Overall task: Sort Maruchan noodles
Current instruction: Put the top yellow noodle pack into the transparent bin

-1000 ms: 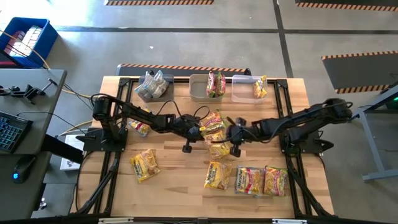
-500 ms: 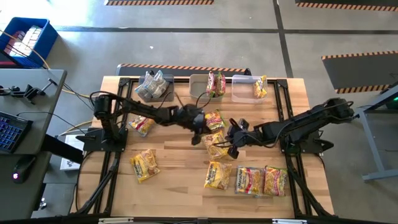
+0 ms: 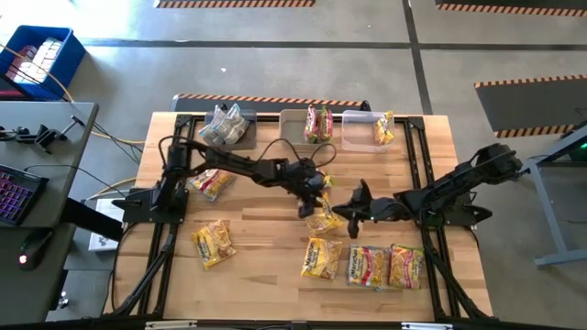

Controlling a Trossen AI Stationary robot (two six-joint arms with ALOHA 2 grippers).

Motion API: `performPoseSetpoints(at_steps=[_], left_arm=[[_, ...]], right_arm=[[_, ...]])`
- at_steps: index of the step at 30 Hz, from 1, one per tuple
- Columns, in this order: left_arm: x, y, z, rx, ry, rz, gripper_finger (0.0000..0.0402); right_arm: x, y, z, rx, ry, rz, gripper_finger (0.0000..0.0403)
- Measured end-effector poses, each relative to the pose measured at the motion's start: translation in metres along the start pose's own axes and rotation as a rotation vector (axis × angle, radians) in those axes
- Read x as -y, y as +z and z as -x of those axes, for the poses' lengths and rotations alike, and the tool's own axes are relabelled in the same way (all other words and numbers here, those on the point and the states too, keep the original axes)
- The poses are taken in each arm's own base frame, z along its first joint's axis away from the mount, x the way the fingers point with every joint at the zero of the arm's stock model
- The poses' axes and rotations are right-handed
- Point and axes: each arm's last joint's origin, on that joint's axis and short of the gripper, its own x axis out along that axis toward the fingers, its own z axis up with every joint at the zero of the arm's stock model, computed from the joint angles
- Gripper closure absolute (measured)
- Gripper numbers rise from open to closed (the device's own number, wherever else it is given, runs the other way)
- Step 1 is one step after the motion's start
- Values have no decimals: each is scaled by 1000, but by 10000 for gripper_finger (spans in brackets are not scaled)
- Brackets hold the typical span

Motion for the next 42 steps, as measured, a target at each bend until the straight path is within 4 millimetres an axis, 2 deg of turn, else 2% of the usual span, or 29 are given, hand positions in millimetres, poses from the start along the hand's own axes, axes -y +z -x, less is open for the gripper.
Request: performPoseSetpoints(at_steps=[5,11,16,22,25,28,35,38,42], left_arm=[[-4,3,-11,-34,24,12,204],[-6,0,-24,-57,-20,17,211],[-7,0,-24,-59,-27,-11,271],[-6,0,-24,-51,-68,-93,381],[-6,2,-22,-45,-72,-114,393],[-7,6,-16,-32,-56,-148,396],[-1,24,4,34,-44,-194,401],[2,30,11,53,-44,-209,401],[5,36,20,74,-45,-218,401]], right_arm=[[-2,0,0,-6,2,51,403],[0,-2,0,-33,-14,67,403],[1,-5,0,-62,-30,69,403],[4,-11,1,-131,-48,-55,393],[7,-16,2,-196,-55,-123,359],[11,-20,2,-245,-94,-212,305],[6,-10,0,-155,-40,-339,181],[10,-5,-3,-118,-50,-346,154],[23,-2,-6,-100,-143,-359,143]])
